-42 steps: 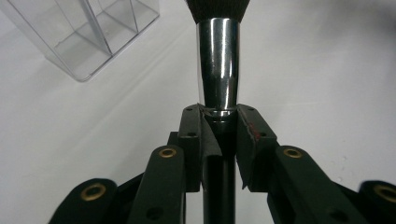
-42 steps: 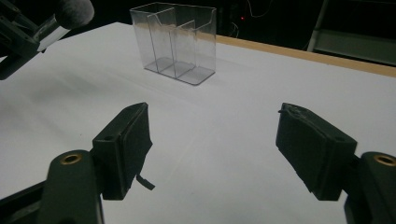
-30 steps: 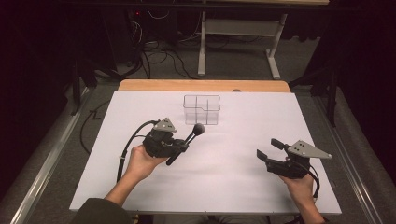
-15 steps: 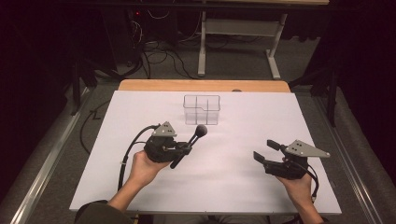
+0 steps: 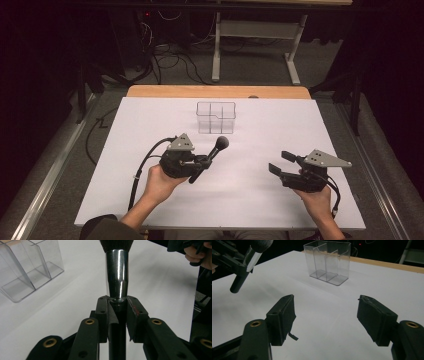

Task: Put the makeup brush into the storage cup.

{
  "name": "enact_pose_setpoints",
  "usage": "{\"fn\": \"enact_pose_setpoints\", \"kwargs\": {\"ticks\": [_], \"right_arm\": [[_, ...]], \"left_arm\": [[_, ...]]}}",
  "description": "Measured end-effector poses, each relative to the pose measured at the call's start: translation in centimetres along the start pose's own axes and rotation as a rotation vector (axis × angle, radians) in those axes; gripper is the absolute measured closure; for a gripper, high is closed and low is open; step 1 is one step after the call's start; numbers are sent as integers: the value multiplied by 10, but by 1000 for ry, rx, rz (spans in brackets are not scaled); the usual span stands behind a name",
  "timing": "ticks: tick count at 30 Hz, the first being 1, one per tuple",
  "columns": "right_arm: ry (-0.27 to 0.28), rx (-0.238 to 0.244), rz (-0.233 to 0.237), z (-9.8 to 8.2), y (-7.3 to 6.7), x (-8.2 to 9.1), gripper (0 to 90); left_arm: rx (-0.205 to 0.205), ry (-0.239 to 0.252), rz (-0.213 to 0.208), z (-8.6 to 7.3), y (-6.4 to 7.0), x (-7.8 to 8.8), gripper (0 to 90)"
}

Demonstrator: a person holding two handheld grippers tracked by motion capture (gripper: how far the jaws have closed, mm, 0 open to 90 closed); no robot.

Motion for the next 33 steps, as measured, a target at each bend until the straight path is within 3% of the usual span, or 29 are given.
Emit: {"fn": "enact_pose_setpoints", "kwargs": {"ticks": [6, 21, 33], "right_arm": [[16, 15, 19, 4, -5, -1, 325], [-16, 4, 66, 7, -15, -8, 326], [-5, 14, 111, 12, -24, -16, 341]], "left_arm": [[-13, 4, -12, 2, 5, -3, 730], [-31, 21, -30, 5, 12, -10, 730], [-52, 46, -36, 7, 17, -12, 730]]}}
Point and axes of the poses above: each handheld gripper's, and its own axes: x roughly backward along the jaws, z roughly out of its top, y roughly to its right, the point moved 3 cm from there along -x, roughly forward along the jaws, and after that the axes turned 5 degrees about x, right-handed, at the moved point
